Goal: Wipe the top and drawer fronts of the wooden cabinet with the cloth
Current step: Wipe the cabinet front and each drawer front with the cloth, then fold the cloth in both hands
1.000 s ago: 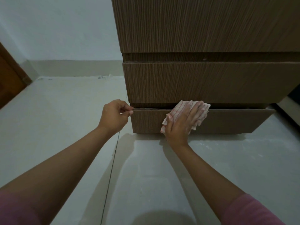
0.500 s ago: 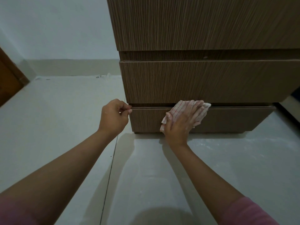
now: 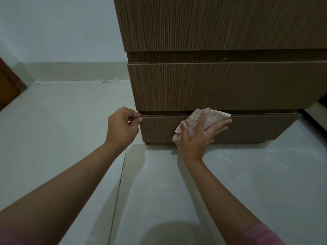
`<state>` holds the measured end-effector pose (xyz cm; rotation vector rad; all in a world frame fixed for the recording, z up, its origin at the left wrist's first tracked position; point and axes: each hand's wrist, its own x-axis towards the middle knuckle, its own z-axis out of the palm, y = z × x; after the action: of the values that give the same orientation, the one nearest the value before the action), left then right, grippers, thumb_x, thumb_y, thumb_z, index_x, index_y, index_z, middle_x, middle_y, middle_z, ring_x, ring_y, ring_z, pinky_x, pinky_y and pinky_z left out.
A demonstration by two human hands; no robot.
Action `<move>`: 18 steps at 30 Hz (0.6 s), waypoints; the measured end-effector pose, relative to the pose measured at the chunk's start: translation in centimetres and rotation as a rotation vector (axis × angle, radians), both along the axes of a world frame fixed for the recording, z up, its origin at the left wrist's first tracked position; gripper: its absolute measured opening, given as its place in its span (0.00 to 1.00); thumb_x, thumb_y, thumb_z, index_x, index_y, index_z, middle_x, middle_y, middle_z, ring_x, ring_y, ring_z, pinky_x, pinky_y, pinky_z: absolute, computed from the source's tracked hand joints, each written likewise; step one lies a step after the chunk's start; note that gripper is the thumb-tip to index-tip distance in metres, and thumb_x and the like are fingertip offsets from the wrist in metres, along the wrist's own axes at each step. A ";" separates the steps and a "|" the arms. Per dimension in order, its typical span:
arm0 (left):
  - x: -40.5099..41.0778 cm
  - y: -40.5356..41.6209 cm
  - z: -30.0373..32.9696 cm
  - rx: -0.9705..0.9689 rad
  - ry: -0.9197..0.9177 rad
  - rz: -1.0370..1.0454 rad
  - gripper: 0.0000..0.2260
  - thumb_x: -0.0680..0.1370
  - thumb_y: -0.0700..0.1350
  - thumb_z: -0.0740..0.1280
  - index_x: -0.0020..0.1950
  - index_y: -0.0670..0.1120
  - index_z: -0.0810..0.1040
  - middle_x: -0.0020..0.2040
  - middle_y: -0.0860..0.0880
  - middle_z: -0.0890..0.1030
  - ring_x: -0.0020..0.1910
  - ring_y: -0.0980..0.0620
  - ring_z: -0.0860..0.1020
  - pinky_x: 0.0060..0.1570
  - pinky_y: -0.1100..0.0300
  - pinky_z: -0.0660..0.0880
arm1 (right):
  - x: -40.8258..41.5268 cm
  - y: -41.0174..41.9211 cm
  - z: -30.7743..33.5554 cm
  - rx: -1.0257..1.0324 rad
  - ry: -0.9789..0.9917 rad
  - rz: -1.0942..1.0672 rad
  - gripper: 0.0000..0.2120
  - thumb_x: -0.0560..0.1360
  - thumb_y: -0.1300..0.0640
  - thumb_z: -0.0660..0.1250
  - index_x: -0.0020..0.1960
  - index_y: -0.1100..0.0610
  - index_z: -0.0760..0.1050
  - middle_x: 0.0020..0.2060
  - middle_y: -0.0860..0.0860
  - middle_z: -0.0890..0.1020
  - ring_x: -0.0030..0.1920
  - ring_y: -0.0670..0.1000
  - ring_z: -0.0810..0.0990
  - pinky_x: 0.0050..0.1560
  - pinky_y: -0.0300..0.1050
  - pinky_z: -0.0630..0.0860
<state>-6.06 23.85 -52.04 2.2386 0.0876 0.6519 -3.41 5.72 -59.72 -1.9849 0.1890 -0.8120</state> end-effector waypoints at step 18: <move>-4.2 -1.7 0.8 0.003 0.058 -0.149 0.13 0.72 0.45 0.71 0.57 0.48 0.79 0.52 0.52 0.75 0.51 0.59 0.74 0.48 0.69 0.72 | -3.9 2.1 0.9 0.079 -0.066 0.402 0.30 0.77 0.59 0.65 0.76 0.57 0.57 0.76 0.64 0.51 0.77 0.59 0.50 0.74 0.39 0.54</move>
<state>-10.29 22.10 -51.28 2.2423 -0.0514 0.5066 -7.35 7.85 -58.83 -1.8353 -0.2094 -0.5973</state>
